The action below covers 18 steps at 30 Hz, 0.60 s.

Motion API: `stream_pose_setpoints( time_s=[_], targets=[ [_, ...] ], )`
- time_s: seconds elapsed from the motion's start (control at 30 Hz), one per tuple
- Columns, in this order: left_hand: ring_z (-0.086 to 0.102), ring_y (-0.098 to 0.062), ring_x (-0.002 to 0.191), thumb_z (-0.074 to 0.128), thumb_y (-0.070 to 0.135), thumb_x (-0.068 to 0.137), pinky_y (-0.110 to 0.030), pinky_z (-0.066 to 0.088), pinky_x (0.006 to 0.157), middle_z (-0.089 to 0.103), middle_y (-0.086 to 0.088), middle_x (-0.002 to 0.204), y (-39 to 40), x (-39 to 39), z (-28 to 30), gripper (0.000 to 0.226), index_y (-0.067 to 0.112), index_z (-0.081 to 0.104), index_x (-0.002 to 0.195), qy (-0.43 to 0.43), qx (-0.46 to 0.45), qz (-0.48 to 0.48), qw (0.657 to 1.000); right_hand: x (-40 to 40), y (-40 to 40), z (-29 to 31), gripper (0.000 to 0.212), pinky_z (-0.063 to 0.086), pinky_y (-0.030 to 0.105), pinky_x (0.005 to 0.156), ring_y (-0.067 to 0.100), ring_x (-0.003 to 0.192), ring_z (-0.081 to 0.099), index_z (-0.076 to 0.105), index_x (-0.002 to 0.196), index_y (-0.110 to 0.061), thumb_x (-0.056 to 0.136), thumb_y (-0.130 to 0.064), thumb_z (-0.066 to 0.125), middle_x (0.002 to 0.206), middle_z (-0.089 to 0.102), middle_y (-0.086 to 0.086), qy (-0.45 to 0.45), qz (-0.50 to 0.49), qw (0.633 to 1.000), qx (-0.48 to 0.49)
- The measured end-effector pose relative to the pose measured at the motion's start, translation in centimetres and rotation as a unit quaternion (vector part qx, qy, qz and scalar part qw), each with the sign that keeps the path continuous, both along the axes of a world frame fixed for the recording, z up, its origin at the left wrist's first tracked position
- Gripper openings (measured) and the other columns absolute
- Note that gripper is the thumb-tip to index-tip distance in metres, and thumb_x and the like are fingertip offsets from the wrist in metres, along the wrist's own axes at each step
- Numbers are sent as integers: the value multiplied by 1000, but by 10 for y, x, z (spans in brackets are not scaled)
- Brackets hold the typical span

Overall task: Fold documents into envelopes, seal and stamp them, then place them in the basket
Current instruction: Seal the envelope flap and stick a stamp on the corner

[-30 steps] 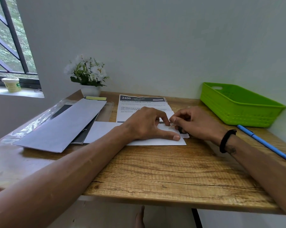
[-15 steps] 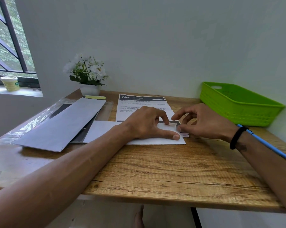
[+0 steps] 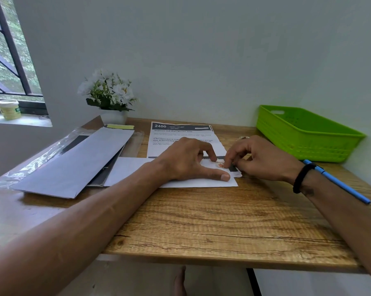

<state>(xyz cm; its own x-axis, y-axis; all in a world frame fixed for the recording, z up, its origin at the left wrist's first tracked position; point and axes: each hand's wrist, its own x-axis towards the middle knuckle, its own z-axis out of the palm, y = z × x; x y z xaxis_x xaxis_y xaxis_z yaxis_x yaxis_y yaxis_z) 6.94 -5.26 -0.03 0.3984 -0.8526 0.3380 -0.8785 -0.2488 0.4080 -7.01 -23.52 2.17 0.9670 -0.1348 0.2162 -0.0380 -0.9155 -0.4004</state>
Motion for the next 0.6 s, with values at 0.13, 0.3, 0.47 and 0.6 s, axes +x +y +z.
stream_pose_setpoints(
  time_s=[0.13,0.3,0.47,0.6],
  targets=[
    [51,0,70,76,75,71,-23,31,59,53,17,75,1,0,0,57,33,75,110,3,-2,-3,1000,0,-1,-2,35,60,46,83,8,87,70,79,80,-30,89,-3,58,89,76,-11,-10,-13,1000,17],
    [51,0,70,76,75,71,-21,30,59,51,19,75,1,-1,1,58,33,75,112,-1,1,-4,1000,2,1,-4,45,60,40,83,3,93,67,79,94,-41,93,-2,55,100,73,-22,-8,2,1000,20],
    [51,-1,69,76,75,71,-22,30,58,52,18,74,1,-1,1,59,33,75,112,3,-1,-2,1000,1,-1,-4,59,59,47,85,10,101,64,79,92,-46,87,5,51,109,68,-18,26,30,999,22],
    [51,-1,69,77,75,70,-22,30,58,53,17,75,1,-1,1,59,33,74,112,2,-1,-1,1000,0,1,-1,60,58,46,89,7,101,66,78,80,-42,82,11,50,109,70,-10,15,17,998,58]
  ],
)
